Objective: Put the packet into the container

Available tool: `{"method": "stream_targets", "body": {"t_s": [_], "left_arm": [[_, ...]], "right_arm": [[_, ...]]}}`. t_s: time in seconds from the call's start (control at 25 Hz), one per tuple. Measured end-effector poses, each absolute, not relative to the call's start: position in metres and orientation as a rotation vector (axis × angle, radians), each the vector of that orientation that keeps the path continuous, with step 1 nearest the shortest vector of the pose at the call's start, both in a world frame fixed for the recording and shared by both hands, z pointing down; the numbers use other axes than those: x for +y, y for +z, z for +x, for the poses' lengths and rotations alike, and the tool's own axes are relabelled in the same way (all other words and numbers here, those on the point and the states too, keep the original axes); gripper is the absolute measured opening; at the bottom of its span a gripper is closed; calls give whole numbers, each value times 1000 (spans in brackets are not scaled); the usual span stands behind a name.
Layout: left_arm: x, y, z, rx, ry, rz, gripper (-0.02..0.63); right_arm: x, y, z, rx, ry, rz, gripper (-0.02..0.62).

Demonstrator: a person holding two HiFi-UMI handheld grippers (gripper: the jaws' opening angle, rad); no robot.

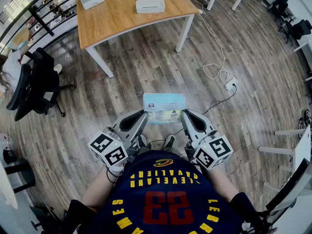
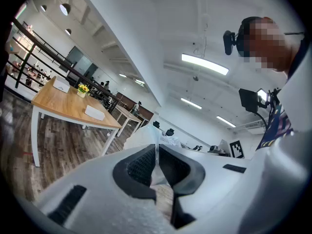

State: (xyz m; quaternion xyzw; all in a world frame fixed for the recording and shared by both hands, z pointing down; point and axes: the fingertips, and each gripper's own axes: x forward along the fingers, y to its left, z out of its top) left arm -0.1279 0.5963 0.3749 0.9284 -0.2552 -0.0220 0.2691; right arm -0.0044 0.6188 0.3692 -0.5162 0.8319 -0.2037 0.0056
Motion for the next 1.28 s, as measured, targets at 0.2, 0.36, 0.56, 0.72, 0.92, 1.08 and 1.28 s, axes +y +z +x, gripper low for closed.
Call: {"method": "stream_targets", "body": {"t_s": [0.2, 0.36, 0.56, 0.72, 0.92, 1.08, 1.28], "left_arm": [[599, 379, -120, -681, -52, 2507, 29], [603, 380, -112, -689, -44, 2503, 29], [605, 380, -98, -718, -40, 2492, 29], [607, 382, -83, -752, -35, 2476, 29], [611, 388, -60, -794, -35, 2463, 29], [612, 388, -48, -823, -36, 2456, 29], [605, 388, -45, -848, -27, 2444, 29]], "right_arm": [[621, 372, 4, 2602, -644, -1619, 14], [624, 374, 12, 2594, -655, -1610, 14], [627, 375, 27, 2568, -692, -1569, 17], [627, 378, 42, 2571, -710, -1532, 17], [626, 382, 67, 2584, -722, -1482, 17], [623, 385, 79, 2596, -732, -1461, 17], [614, 388, 82, 2599, -753, -1437, 17]]}}
